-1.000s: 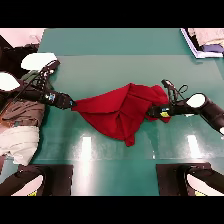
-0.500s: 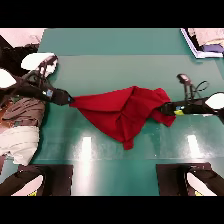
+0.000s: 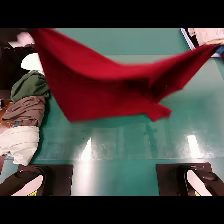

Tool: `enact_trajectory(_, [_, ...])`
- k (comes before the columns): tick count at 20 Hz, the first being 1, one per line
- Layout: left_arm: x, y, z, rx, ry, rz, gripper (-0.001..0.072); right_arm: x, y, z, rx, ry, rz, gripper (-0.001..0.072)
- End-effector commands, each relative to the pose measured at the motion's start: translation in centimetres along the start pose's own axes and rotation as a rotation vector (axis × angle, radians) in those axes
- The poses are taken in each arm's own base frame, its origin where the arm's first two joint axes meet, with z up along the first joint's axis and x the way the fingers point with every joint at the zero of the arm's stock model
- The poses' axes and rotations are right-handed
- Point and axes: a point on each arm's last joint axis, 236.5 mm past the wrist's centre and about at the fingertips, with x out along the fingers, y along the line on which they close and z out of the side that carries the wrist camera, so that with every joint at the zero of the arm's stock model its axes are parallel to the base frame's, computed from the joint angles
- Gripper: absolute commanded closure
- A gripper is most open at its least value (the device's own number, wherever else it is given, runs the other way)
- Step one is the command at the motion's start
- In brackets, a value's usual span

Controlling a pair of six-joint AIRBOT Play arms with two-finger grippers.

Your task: Fold the shirts.

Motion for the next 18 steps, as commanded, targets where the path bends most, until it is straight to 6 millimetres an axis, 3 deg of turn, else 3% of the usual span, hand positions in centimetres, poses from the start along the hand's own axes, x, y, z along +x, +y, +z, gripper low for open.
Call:
enact_trajectory(1, [-7.7, 0.2, 7.5, 0.089, -0.224, 0.109, 0.0685, -6.5, 2.1, 8.9, -0.104, -0.204, -0.031, 0.0692])
enact_trajectory(4, [-12.6, -0.1, 10.5, 0.120, -0.380, 0.169, 0.0685, -11.2, 3.8, 13.7, -0.185, -0.324, -0.059, 0.0692])
enact_trajectory(7, [-18.5, -0.6, 13.1, 0.121, -0.547, 0.231, 0.0685, -15.7, 5.0, 17.2, -0.232, -0.448, -0.108, 0.0692])
enact_trajectory(10, [-23.0, -1.8, 14.5, 0.110, -0.668, 0.238, 0.0685, -18.7, 4.9, 18.8, -0.259, -0.521, -0.185, 0.0692])
enact_trajectory(12, [-24.0, -2.2, 14.3, 0.075, -0.678, 0.223, 0.0685, -20.0, 4.5, 19.0, -0.262, -0.549, -0.237, 0.0693])
enact_trajectory(14, [-22.3, -1.9, 13.1, 0.040, -0.613, 0.207, 0.0685, -20.1, 3.2, 18.6, -0.230, -0.555, -0.280, 0.0694])
enact_trajectory(15, [-20.2, -1.4, 12.0, 0.012, -0.558, 0.198, 0.0685, -19.5, 2.2, 17.9, -0.200, -0.532, -0.290, 0.0694])
enact_trajectory(18, [-11.0, 0.9, 6.3, -0.076, -0.321, 0.177, 0.0685, -14.8, -1.1, 14.7, -0.086, -0.359, -0.265, 0.0694])
